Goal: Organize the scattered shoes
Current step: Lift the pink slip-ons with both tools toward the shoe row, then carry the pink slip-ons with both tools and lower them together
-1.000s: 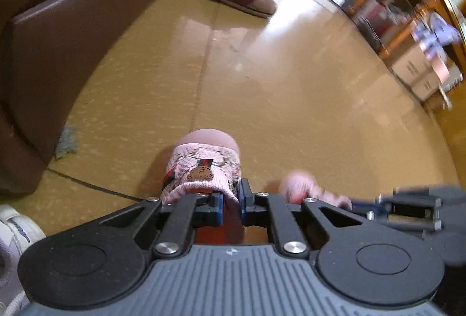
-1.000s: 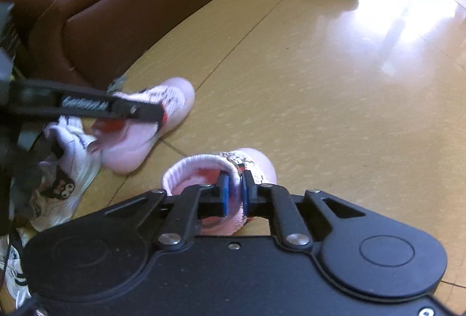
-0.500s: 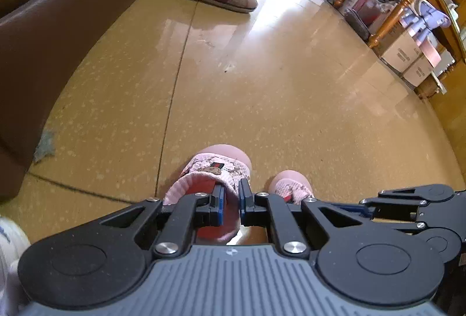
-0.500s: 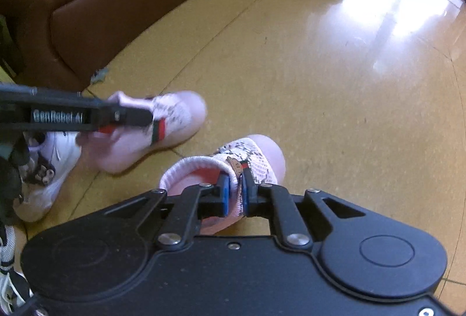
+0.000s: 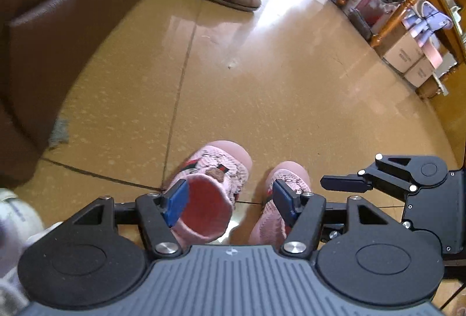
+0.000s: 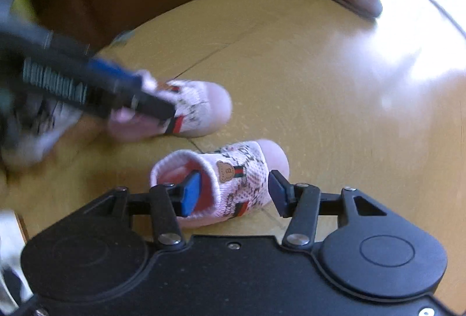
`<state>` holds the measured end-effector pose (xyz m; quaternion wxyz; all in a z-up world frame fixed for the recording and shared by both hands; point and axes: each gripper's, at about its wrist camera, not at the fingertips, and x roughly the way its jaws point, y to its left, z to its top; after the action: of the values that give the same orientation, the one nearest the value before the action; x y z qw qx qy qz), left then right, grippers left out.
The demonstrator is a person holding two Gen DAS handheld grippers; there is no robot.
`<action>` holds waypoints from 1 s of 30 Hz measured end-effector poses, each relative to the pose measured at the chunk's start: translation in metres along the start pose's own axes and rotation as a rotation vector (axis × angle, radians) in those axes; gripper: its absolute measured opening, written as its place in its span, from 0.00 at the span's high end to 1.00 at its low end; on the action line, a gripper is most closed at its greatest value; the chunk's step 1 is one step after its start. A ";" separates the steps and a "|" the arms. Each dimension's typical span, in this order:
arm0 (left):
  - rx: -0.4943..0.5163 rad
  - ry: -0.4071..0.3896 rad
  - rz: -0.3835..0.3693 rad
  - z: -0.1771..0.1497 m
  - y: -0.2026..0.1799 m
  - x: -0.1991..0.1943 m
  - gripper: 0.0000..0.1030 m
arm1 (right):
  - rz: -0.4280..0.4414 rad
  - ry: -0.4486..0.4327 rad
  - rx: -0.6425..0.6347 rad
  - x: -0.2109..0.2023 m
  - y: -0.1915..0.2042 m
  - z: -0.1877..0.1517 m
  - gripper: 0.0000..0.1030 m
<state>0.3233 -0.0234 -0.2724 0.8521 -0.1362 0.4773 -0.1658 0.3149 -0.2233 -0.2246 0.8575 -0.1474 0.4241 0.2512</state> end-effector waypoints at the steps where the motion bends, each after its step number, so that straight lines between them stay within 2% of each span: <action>1: 0.009 0.004 0.000 0.000 -0.002 -0.001 0.39 | 0.008 0.001 -0.058 -0.001 0.002 0.002 0.50; 2: 0.017 0.008 0.000 0.000 -0.003 -0.002 0.39 | 0.016 0.001 -0.119 -0.003 0.004 0.004 0.50; 5: 0.017 0.016 -0.001 0.001 -0.005 0.001 0.39 | 0.037 -0.005 -0.199 -0.005 0.004 0.010 0.50; 10: 0.083 0.049 0.039 0.003 -0.008 0.018 0.41 | 0.057 0.010 -0.270 0.003 0.006 0.015 0.50; 12: 0.074 0.055 0.033 0.003 -0.005 0.023 0.52 | 0.062 0.022 -0.313 0.007 0.007 0.011 0.50; 14: 0.090 0.080 0.029 0.001 -0.005 0.031 0.56 | 0.067 0.028 -0.337 0.010 0.006 0.007 0.50; 15: 0.107 0.091 0.032 0.000 -0.005 0.037 0.67 | 0.065 0.029 -0.334 0.011 0.005 0.005 0.50; 16: 0.124 0.099 0.032 -0.002 -0.006 0.043 0.73 | 0.064 0.029 -0.331 0.012 0.004 0.003 0.50; 17: 0.134 0.101 0.031 -0.003 -0.006 0.046 0.86 | 0.062 0.029 -0.328 0.013 0.002 0.002 0.52; 18: 0.124 0.092 0.016 -0.004 -0.005 0.048 0.91 | 0.062 0.029 -0.312 0.014 0.001 0.001 0.63; 21: 0.092 0.052 -0.019 -0.002 -0.007 0.048 0.94 | 0.067 0.027 -0.268 0.015 -0.001 0.002 0.74; 24: 0.077 0.036 -0.048 0.001 -0.013 0.048 0.94 | 0.058 0.015 -0.221 0.014 -0.004 0.000 0.79; 26: 0.094 0.036 -0.073 0.003 -0.021 0.049 0.94 | 0.057 0.011 -0.203 0.014 -0.004 -0.002 0.80; 30: 0.106 0.046 -0.068 -0.001 -0.031 0.057 0.94 | 0.052 0.003 -0.190 0.014 -0.003 -0.003 0.80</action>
<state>0.3455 -0.0748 -0.3049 0.8409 -0.1031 0.4824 -0.2227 0.3216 -0.2229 -0.2378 0.8322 -0.2175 0.4034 0.3121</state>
